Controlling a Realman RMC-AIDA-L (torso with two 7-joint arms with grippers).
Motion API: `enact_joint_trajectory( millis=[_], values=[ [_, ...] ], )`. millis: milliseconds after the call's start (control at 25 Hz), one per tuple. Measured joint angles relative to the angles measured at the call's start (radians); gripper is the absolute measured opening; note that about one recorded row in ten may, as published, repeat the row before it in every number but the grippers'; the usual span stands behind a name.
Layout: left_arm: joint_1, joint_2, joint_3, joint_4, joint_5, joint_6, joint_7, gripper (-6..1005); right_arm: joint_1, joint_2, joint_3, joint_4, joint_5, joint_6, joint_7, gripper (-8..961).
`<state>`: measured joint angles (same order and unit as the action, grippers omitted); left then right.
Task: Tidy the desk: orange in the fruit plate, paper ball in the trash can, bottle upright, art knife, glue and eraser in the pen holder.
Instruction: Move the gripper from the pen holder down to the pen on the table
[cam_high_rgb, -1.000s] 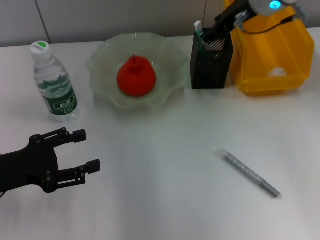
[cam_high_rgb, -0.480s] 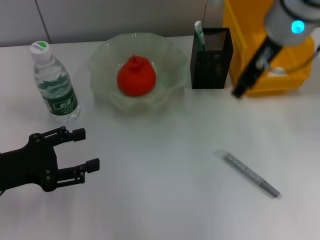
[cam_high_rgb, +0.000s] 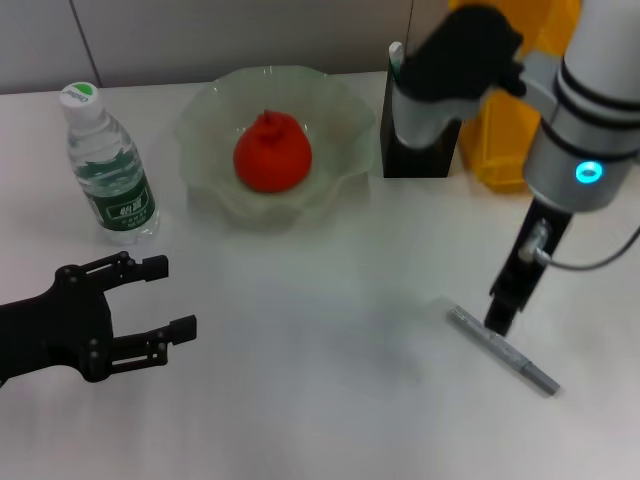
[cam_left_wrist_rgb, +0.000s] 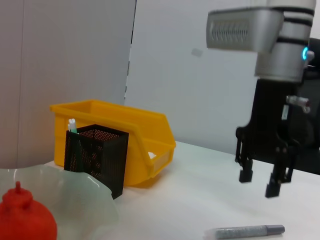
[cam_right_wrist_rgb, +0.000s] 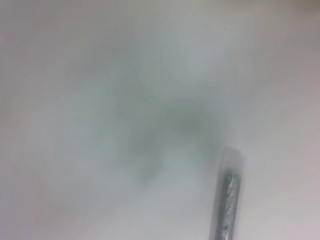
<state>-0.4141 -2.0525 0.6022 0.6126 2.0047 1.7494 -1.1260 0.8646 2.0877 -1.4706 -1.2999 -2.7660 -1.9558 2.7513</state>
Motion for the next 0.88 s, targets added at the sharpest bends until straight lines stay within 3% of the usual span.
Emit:
enact_joint_trajectory(
  millis=[480,880],
  values=[
    [0.000,-0.003,-0.001,-0.001,0.000,-0.007,0.008,814,-0.025,0.002,-0.073,0.207,0.050,0.193,0.017,556],
    [0.004,-0.005,-0.001,-0.002,0.006,-0.007,0.007,815,-0.010,-0.003,-0.075,0.280,0.042,0.300,0.019,542]
  ],
)
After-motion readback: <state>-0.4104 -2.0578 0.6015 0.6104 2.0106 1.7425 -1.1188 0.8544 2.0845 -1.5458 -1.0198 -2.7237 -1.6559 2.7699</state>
